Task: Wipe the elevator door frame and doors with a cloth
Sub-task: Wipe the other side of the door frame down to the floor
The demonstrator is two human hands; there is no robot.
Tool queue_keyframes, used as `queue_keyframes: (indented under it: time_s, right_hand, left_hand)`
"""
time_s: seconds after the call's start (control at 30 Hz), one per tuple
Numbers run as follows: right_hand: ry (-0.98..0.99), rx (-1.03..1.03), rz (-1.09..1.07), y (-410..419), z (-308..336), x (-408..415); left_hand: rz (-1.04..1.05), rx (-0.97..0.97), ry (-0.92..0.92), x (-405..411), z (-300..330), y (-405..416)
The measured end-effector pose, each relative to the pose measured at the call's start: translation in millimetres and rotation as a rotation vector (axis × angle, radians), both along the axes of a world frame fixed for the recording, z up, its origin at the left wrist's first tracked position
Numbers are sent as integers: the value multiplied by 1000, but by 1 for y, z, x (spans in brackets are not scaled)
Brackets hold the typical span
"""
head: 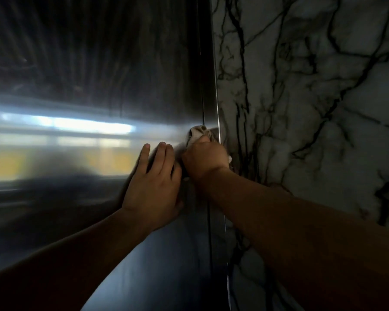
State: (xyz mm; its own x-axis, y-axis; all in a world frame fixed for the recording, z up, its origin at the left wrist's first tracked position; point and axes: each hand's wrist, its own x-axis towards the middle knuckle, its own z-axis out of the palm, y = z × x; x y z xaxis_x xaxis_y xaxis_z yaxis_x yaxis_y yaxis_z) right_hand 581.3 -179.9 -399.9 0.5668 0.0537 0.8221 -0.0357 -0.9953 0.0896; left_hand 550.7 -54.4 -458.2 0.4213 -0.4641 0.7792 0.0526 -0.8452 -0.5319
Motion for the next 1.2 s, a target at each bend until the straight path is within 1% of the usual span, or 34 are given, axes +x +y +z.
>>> queue_keyframes:
  time_s: [0.1, 0.17, 0.2, 0.33, 0.47, 0.6, 0.7, 0.77, 0.93, 1.1, 1.2]
  right_hand:
    - [-44, 47, 66, 0, -12, -1]
    - [-84, 179, 183, -2, -25, -2]
    - [-87, 220, 203, -3, -29, -4]
    - [-50, -16, 50, 0, -49, -4]
    - [20, -53, 64, -6, -87, -9]
    - [76, -8, 105, -10, -104, -16]
    - [140, -103, 66, -8, -128, -25]
    - [168, -118, 38, -6, -143, -29]
    - [142, -141, 29, -6, -151, -28]
    - [114, -118, 45, -5, -170, -28]
    - [54, -203, 20, -6, -201, -29]
  left_hand:
    - [-16, 35, 2, 4, -12, 0]
    - [-12, 56, 8, 8, -24, 1]
    - [-10, 56, 11, 9, -28, 2]
    - [-17, 47, 22, 11, -49, -4]
    - [-6, 77, 58, 10, -70, -12]
    - [-21, 100, 82, 5, -85, -8]
    - [-33, 106, 105, 4, -104, -8]
    - [-40, 105, 105, 3, -114, -6]
    - [-43, 90, 56, 6, -126, 1]
    - [-52, 98, 75, 8, -148, -3]
    - [-73, 82, 60, 10, -163, -7]
